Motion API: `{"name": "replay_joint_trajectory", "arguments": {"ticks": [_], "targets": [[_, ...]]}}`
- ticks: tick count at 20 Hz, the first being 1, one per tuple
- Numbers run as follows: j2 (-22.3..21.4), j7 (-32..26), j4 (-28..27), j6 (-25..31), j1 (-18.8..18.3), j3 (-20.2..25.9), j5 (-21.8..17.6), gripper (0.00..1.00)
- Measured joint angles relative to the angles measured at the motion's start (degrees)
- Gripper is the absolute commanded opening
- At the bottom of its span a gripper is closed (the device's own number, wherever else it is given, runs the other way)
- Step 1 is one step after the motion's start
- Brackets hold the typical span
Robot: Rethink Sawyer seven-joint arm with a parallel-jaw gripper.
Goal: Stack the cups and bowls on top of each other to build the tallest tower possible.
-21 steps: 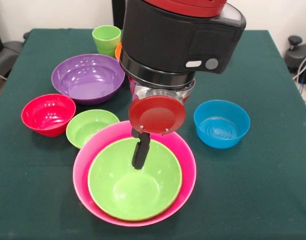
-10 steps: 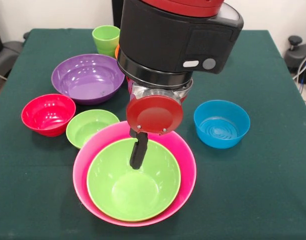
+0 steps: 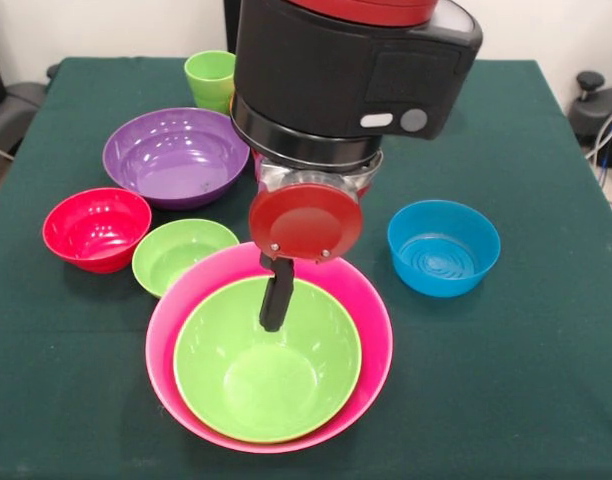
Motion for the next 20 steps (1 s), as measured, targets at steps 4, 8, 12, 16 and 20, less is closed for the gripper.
{"name": "replay_joint_trajectory", "arguments": {"ticks": [4, 8, 12, 16, 20], "targets": [[-2.5, -2.2, 5.1, -1.6, -0.1, 1.3, 0.0, 1.0], [-5.3, -7.1, 10.8, -3.2, -0.4, 2.0, -0.7, 1.0], [-9.1, -13.9, 18.1, -6.7, -1.2, 3.1, -1.7, 1.0], [-12.9, -19.9, 25.8, -11.6, -2.6, 4.2, -2.6, 1.0], [-16.1, -23.5, 32.3, -15.8, -3.6, 4.7, -3.6, 1.0]]}}
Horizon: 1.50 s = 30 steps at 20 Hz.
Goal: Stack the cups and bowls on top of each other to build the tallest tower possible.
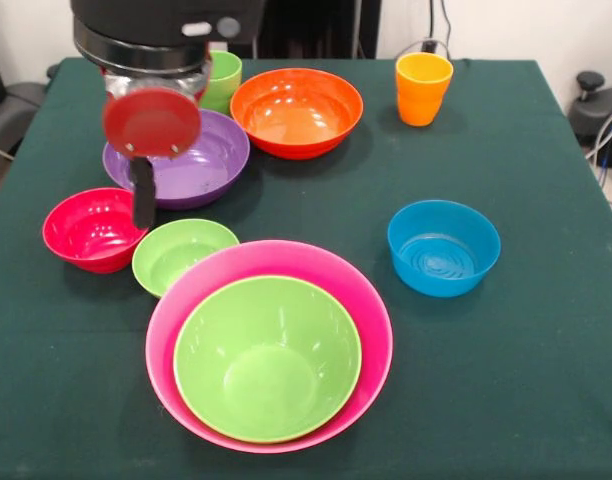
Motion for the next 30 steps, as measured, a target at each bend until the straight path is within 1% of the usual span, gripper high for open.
{"name": "replay_joint_trajectory", "arguments": {"ticks": [2, 3, 7, 8, 10, 12, 14, 21, 30], "targets": [[-0.9, -0.8, 1.8, -0.7, -0.2, 0.3, -0.4, 1.0], [-2.3, -1.8, 4.0, -1.2, -0.3, 1.0, -1.1, 1.0], [-4.2, -3.7, 7.0, -1.9, -0.4, 2.7, -2.2, 1.0], [-5.5, -5.2, 8.9, -2.7, -0.6, 4.4, -3.0, 1.0], [-6.8, -7.2, 11.1, -4.1, -0.9, 6.5, -3.8, 1.0], [-7.5, -8.7, 12.5, -5.2, -1.0, 7.8, -4.5, 1.0], [-8.7, -11.4, 15.0, -7.2, -1.2, 10.1, -5.7, 1.0], [-9.9, -16.9, 19.5, -10.9, -2.2, 15.1, -9.5, 1.0], [-10.9, -17.8, 22.5, -10.9, -3.8, 17.6, -12.8, 1.0]]}}
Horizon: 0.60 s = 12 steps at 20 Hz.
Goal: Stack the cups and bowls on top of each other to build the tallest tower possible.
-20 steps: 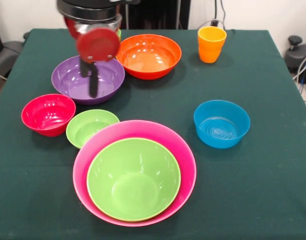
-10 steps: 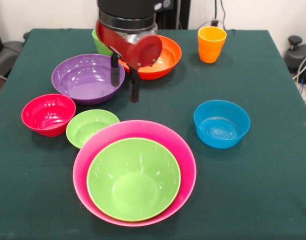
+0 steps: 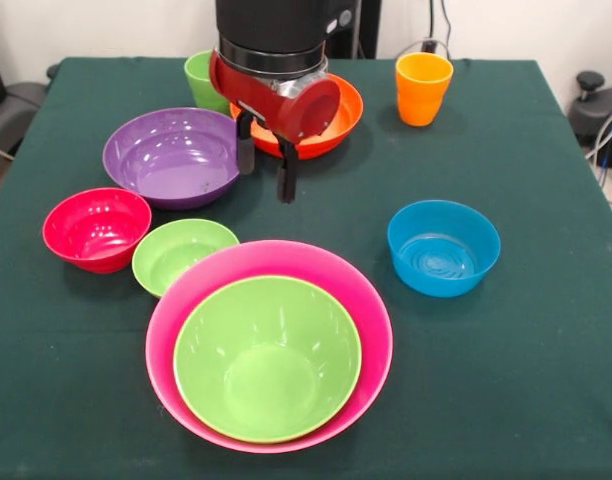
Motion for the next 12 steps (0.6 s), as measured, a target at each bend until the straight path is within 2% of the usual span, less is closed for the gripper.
{"name": "replay_joint_trajectory", "arguments": {"ticks": [12], "targets": [[-1.6, 0.0, 5.0, -3.6, -4.6, 1.7, -3.8, 1.0]]}}
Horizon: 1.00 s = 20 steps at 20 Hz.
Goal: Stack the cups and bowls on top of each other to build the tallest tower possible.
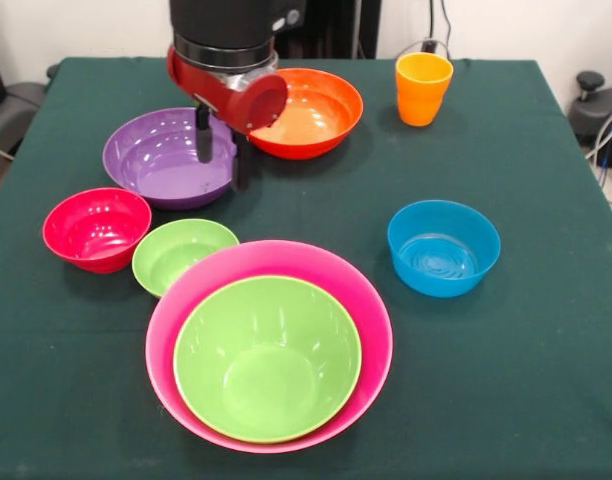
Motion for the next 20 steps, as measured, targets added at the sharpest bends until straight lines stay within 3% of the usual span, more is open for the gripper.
{"name": "replay_joint_trajectory", "arguments": {"ticks": [8, 20], "targets": [[0.5, 0.0, 0.3, -1.3, -1.4, 0.6, -2.8, 1.0], [1.1, 0.0, 1.6, -5.3, -1.3, 1.0, -3.7, 1.0]]}}
